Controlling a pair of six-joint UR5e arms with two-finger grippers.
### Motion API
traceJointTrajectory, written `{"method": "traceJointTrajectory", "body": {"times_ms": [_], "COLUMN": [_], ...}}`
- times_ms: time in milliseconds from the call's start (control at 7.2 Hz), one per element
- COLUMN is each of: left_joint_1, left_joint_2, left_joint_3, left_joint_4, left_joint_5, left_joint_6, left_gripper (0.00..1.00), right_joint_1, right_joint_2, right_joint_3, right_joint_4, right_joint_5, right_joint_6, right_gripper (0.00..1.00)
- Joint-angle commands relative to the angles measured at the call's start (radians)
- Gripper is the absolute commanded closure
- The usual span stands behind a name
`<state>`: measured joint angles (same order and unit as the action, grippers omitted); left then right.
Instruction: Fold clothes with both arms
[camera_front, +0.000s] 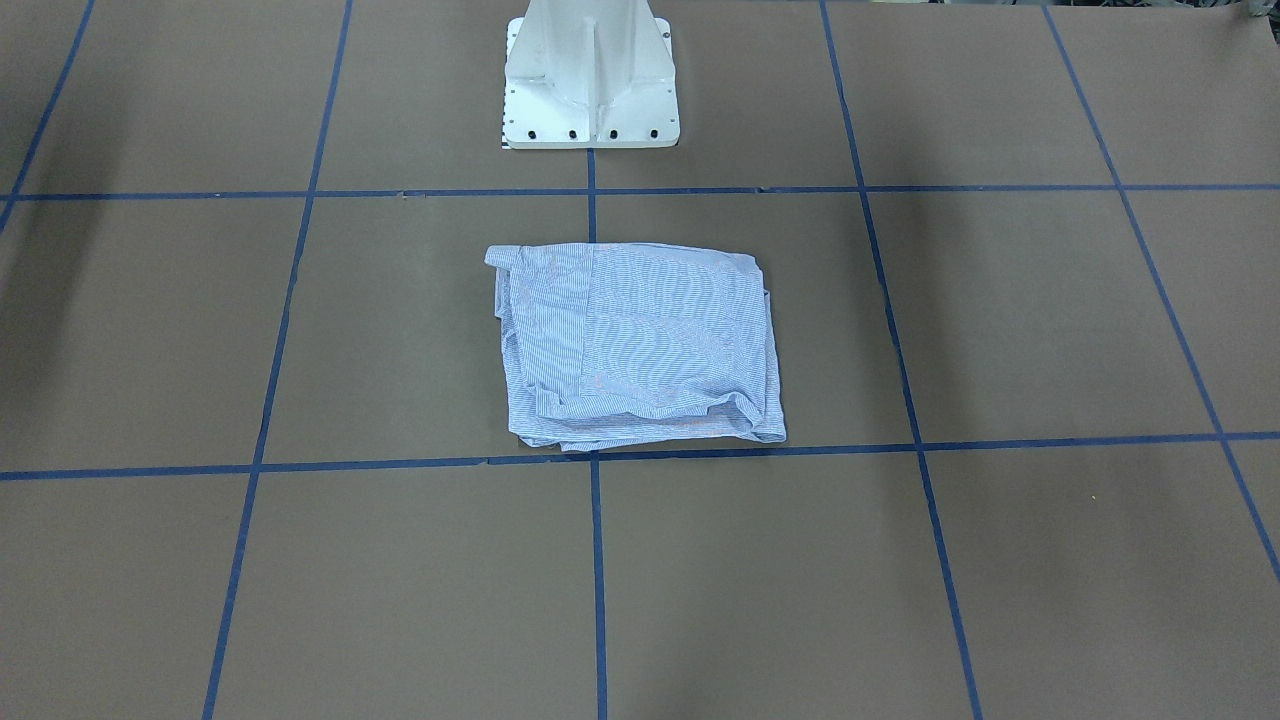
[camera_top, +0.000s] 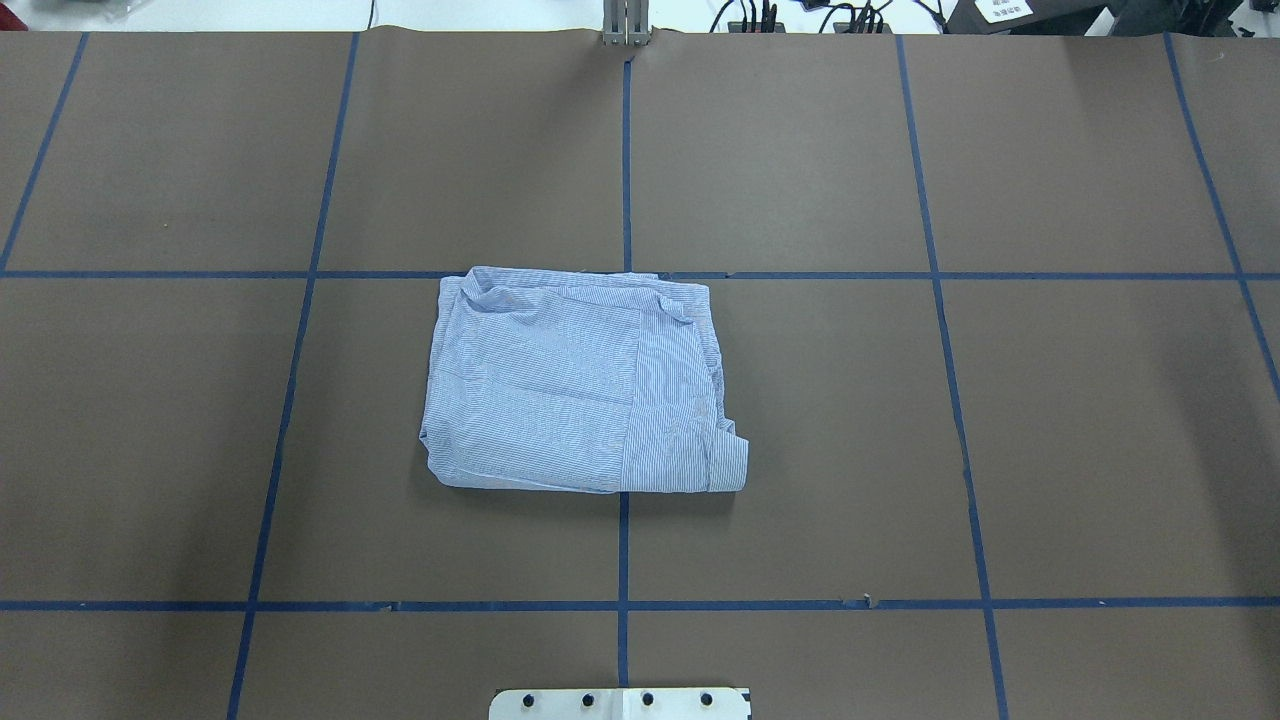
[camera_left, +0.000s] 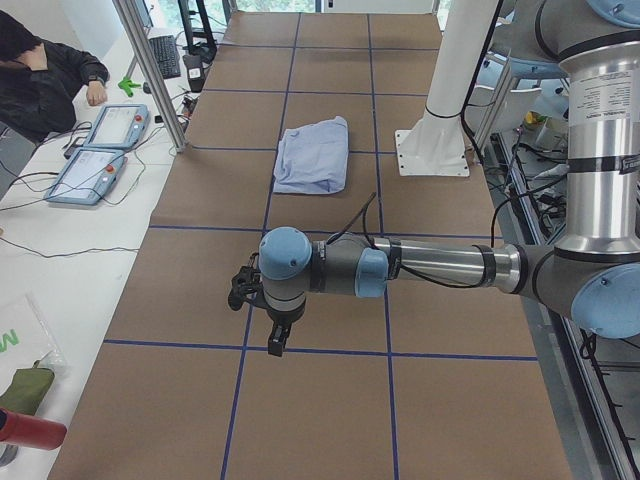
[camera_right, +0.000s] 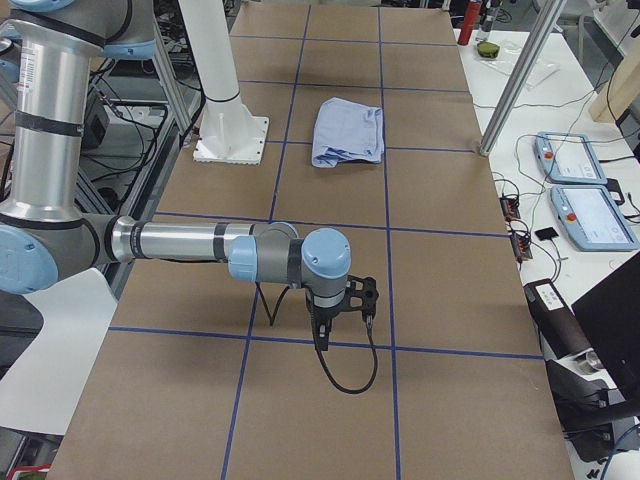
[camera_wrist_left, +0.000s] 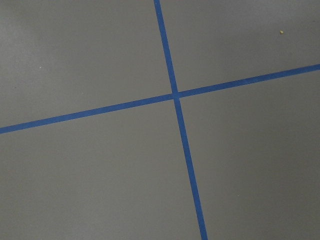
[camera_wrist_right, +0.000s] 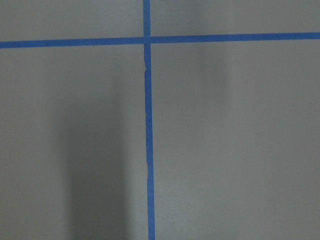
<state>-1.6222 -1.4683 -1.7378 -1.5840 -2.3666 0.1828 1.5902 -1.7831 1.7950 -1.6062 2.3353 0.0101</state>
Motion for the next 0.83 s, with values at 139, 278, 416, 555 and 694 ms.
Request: {"method": "traceJointTrajectory", "body": {"times_ms": [139, 278, 416, 555, 694], "left_joint_1": [0.001, 0.004, 0.001, 0.001, 0.001], "left_joint_2": [0.009, 0.009, 0.009, 0.011, 0.011], "left_joint_3": [-0.009, -0.009, -0.012, -0.011, -0.006], "left_joint_4": [-0.002, -0.004, -0.013, -0.02, -0.02], "left_joint_5": [-0.003, 0.0, 0.0, 0.0, 0.0], "left_joint_6": [0.006, 0.003, 0.004, 0.004, 0.004], "left_gripper": [0.0, 0.0, 0.0, 0.0, 0.0], "right_joint_1": [0.001, 0.001, 0.001, 0.001, 0.001], "right_joint_2": [-0.016, -0.024, -0.024, -0.022, -0.024], "right_joint_3": [-0.008, -0.014, -0.011, -0.017, -0.037], "right_joint_4": [0.031, 0.082, 0.097, 0.094, 0.095], "right_joint_5": [-0.004, -0.002, -0.004, 0.004, 0.004], "right_joint_6": [0.013, 0.016, 0.016, 0.019, 0.016], "right_gripper": [0.0, 0.0, 0.0, 0.0, 0.0]}}
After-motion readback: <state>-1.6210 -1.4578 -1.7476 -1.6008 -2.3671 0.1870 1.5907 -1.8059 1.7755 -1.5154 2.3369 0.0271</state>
